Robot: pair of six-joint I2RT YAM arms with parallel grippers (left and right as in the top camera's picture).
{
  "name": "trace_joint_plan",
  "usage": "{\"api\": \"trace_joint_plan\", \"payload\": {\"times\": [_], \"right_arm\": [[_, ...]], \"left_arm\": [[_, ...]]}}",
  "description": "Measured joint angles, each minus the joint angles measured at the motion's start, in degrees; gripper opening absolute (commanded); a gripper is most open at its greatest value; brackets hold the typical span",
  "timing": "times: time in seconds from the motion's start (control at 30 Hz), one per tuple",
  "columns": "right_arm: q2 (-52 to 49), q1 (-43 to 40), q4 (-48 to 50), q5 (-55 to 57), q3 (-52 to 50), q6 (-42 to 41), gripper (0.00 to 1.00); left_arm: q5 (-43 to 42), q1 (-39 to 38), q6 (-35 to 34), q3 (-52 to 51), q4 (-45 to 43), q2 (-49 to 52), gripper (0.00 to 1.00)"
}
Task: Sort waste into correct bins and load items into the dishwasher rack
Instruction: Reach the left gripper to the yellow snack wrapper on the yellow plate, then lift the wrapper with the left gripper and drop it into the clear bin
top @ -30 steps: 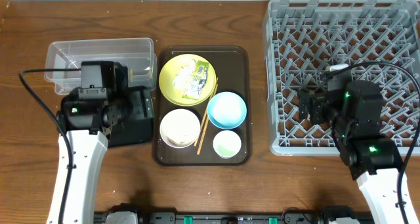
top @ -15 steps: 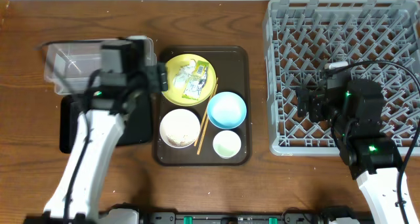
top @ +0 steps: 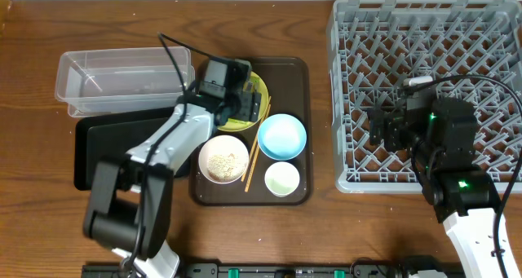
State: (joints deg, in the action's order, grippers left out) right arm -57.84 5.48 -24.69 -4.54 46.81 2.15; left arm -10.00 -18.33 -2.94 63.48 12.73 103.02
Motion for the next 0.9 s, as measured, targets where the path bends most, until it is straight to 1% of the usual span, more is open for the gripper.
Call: {"api": "trace_joint_plan", "payload": {"times": [0.17, 0.23, 0.33, 0.37, 0.47, 0.63, 0.67, 0.7, 0.8, 0.9], "right_arm": [[0.0, 0.0, 0.0, 0.0, 0.0, 0.0, 0.99], [0.0, 0.0, 0.0, 0.0, 0.0, 0.0, 0.99], [0.0, 0.0, 0.0, 0.0, 0.0, 0.0, 0.99], [0.0, 0.0, 0.0, 0.0, 0.0, 0.0, 0.99], [0.0, 0.0, 0.0, 0.0, 0.0, 0.0, 0.99], [0.0, 0.0, 0.0, 0.0, 0.0, 0.0, 0.99], [0.0, 0.0, 0.0, 0.0, 0.0, 0.0, 0.99], [0.0, 0.0, 0.0, 0.0, 0.0, 0.0, 0.99], [0.0, 0.0, 0.0, 0.0, 0.0, 0.0, 0.99], [0.0, 0.0, 0.0, 0.0, 0.0, 0.0, 0.99]], "left_arm": [[2.6, -1.0, 0.0, 0.0, 0.0, 3.9, 0.82], [3.1, -1.0, -0.1, 0.0, 0.0, 5.0, 0.78], [3.9, -1.0, -0.4, 0.0, 0.0, 6.3, 0.64], [4.2, -1.1, -0.3, 0.0, -0.1, 6.3, 0.56], [4.5, -1.1, -0.4, 0.0, 0.0, 6.3, 0.39], [4.4, -1.3, -0.6, 0.0, 0.3, 6.3, 0.19], [4.5, -1.3, -0.6, 0.0, 0.4, 6.3, 0.19], [4.4, -1.3, -0.4, 0.0, 0.4, 6.3, 0.15], [4.4, -1.3, -0.4, 0.0, 0.8, 5.4, 0.15], [4.4, -1.2, -0.4, 0.0, 1.2, 2.3, 0.15]]}}
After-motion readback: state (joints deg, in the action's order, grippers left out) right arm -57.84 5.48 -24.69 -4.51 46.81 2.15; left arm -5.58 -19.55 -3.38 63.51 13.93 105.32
